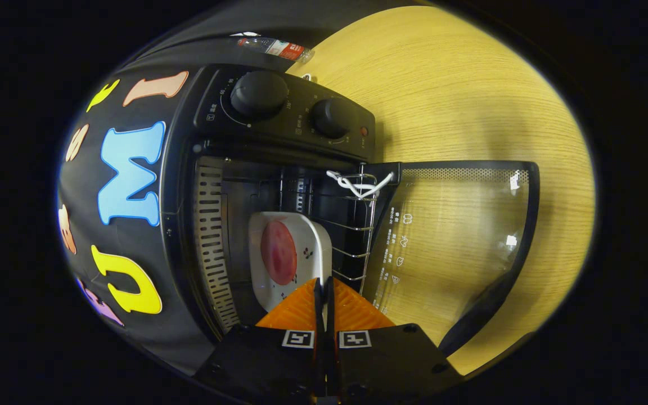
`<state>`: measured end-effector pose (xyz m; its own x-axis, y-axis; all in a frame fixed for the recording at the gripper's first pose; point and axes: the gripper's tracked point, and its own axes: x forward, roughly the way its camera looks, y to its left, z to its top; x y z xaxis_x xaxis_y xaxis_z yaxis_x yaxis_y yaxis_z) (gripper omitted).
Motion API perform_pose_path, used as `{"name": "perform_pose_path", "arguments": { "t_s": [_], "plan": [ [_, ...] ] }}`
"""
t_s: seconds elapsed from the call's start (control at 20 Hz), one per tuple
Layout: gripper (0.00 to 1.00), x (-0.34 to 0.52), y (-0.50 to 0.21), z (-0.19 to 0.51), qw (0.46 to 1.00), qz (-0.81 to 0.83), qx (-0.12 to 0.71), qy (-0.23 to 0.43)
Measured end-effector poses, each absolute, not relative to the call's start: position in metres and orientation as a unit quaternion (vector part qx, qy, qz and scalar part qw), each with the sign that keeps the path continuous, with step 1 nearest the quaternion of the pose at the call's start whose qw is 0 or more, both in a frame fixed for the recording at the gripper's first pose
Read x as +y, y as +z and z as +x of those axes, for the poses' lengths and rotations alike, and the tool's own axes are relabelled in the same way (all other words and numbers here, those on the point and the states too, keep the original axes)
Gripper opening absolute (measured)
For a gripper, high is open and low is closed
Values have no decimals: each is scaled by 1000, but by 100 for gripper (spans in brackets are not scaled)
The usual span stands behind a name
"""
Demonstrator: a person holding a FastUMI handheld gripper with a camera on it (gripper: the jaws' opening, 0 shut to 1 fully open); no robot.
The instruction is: Open the toaster oven, put the food inside, and close the toaster oven door.
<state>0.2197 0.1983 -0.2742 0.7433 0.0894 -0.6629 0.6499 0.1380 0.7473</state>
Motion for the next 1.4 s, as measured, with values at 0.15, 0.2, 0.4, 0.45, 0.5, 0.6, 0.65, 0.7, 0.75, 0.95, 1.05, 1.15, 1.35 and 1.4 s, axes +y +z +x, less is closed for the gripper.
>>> {"name": "perform_pose_path", "arguments": {
  "t_s": [0.15, 0.2, 0.4, 0.45, 0.5, 0.6, 0.65, 0.7, 0.75, 0.95, 1.05, 1.15, 1.35, 1.4],
  "plan": [
    [4, 200, -271, 220, 694, 627, 297, -192],
    [10, 201, -269, 220, 696, 627, 295, -187],
    [33, 212, -261, 209, 706, 614, 317, -156],
    [41, 213, -258, 205, 710, 609, 322, -147],
    [49, 213, -256, 202, 716, 603, 322, -140],
    [73, 213, -251, 195, 726, 592, 326, -129],
    [85, 211, -248, 190, 730, 586, 328, -126],
    [98, 208, -244, 186, 738, 578, 327, -121],
    [98, 205, -239, 184, 751, 564, 323, -116],
    [97, 205, -229, 159, 813, 469, 340, -60],
    [97, 207, -233, 143, 832, 425, 355, -40],
    [97, 208, -239, 125, 845, 383, 371, -25],
    [98, 212, -255, 91, 863, 303, 404, 6],
    [98, 211, -258, 88, 868, 282, 408, 11]
  ]
}}
